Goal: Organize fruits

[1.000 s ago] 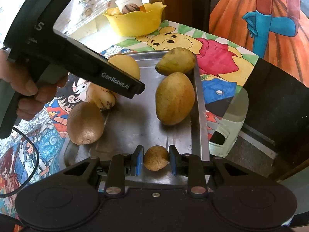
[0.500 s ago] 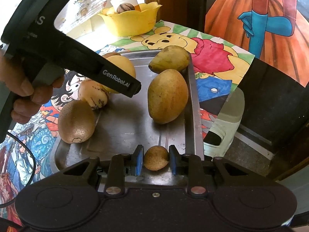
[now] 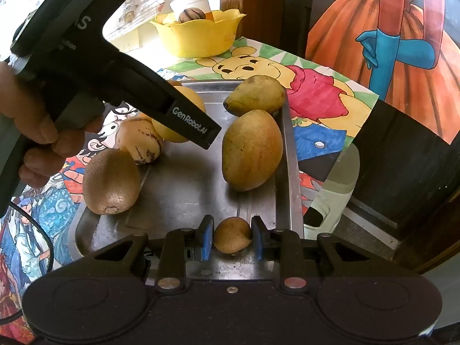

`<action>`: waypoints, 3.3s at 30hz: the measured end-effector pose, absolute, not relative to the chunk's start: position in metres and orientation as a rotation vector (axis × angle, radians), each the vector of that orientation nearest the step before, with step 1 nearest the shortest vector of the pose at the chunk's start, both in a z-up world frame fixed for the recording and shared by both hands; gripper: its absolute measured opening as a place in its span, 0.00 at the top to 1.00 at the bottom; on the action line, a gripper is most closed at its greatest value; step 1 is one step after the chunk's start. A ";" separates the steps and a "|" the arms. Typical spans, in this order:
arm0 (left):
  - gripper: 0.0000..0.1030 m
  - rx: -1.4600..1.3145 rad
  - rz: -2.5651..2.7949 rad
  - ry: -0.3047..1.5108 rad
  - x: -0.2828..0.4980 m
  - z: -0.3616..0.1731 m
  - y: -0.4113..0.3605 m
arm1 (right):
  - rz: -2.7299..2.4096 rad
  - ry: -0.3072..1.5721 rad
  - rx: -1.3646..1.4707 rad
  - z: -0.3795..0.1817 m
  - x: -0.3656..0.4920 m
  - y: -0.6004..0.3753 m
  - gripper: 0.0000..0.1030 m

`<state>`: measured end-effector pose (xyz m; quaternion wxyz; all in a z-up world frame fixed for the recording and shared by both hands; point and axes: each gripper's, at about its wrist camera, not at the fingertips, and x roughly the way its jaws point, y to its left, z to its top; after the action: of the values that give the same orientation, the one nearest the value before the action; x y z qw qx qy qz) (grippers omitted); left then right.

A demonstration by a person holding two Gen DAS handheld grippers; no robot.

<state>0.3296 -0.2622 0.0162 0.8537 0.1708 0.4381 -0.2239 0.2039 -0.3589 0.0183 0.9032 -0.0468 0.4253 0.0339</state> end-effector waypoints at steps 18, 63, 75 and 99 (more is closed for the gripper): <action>0.37 0.327 -0.454 0.930 0.329 0.015 -0.257 | 0.083 0.865 -0.137 0.014 0.205 -0.355 0.70; 0.01 0.029 -0.335 0.781 0.301 0.048 -0.206 | 0.120 0.712 -0.138 0.018 0.196 -0.361 0.18; 0.01 -0.067 -0.259 0.695 0.277 0.034 -0.168 | 0.036 0.583 -0.087 0.025 0.190 -0.364 0.02; 0.00 -0.072 -0.035 0.520 0.152 0.046 -0.111 | 0.058 0.282 -0.080 0.049 0.092 -0.331 0.01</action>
<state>0.1516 -0.1113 0.0459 0.9655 -0.0357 0.2572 -0.0174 0.0921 -0.3313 0.0490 0.9889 -0.0400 0.1405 0.0287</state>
